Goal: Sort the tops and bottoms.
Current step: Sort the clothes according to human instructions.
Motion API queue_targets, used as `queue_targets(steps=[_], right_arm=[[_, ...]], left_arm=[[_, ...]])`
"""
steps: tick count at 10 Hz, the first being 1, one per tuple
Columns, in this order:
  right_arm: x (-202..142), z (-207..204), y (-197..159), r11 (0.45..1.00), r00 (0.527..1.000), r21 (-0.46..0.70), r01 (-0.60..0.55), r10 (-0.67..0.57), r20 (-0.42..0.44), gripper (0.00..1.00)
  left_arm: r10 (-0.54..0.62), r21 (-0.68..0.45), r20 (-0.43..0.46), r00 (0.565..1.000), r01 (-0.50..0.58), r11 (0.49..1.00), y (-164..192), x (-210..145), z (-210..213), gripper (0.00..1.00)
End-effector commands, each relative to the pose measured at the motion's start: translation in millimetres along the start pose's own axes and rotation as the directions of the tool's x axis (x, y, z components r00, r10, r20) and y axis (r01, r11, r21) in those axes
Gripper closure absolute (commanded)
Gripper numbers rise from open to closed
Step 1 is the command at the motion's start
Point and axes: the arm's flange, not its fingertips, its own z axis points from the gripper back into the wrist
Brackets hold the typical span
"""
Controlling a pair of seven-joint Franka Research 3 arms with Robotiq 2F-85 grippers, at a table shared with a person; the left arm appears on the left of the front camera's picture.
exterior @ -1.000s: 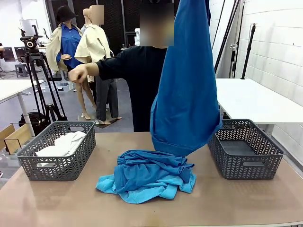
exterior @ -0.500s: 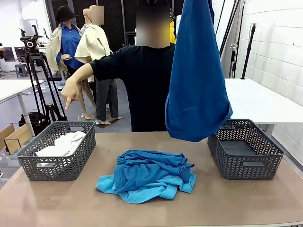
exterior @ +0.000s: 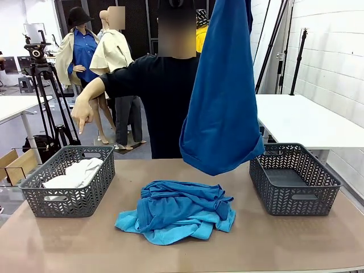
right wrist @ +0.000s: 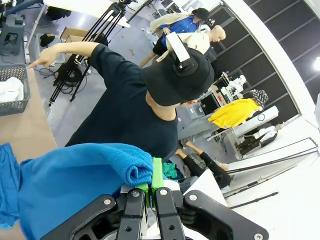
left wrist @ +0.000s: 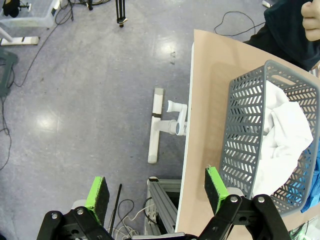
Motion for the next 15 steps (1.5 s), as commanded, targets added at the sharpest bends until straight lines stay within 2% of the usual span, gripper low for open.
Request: queue_targets(steps=[1,7,8,9,10,12,15], right_arm=[[-0.2,2.6,1.5,1.000,1.000,-0.008,-0.010,0.010,0.002,1.00],[0.0,0.0,0.0,1.000,1.000,0.000,0.000,0.000,0.000,1.00],[32.4,-31.1,-6.8,0.999,0.999,0.033,-0.042,0.042,0.001,1.00],[64.8,-62.1,-16.2,0.995,0.996,0.053,-0.084,0.082,0.041,1.00],[99.9,-94.4,-28.5,0.992,0.993,0.051,-0.116,0.114,0.035,1.00],[177.9,-159.5,-43.9,0.989,0.985,0.043,-0.140,0.135,0.104,1.00],[274.8,-240.9,-26.4,0.983,0.976,0.105,-0.150,0.130,0.177,1.00]], left_arm=[[-0.004,0.011,-0.005,1.000,0.005,1.000,0.3,-1.0,0.9,0.00],[-0.004,0.011,-0.005,1.000,0.005,1.000,0.3,-1.0,0.9,0.00],[-0.004,0.011,-0.005,1.000,0.005,1.000,0.3,-1.0,0.9,0.00],[-0.004,0.011,-0.005,1.000,0.005,1.000,0.3,-1.0,0.9,0.00],[-0.004,0.011,-0.005,1.000,0.005,1.000,0.3,-1.0,0.9,0.00],[-0.004,0.011,-0.005,1.000,0.005,1.000,0.3,-1.0,0.9,0.00],[-0.004,0.011,-0.005,1.000,0.005,1.000,0.3,-1.0,0.9,0.00]])
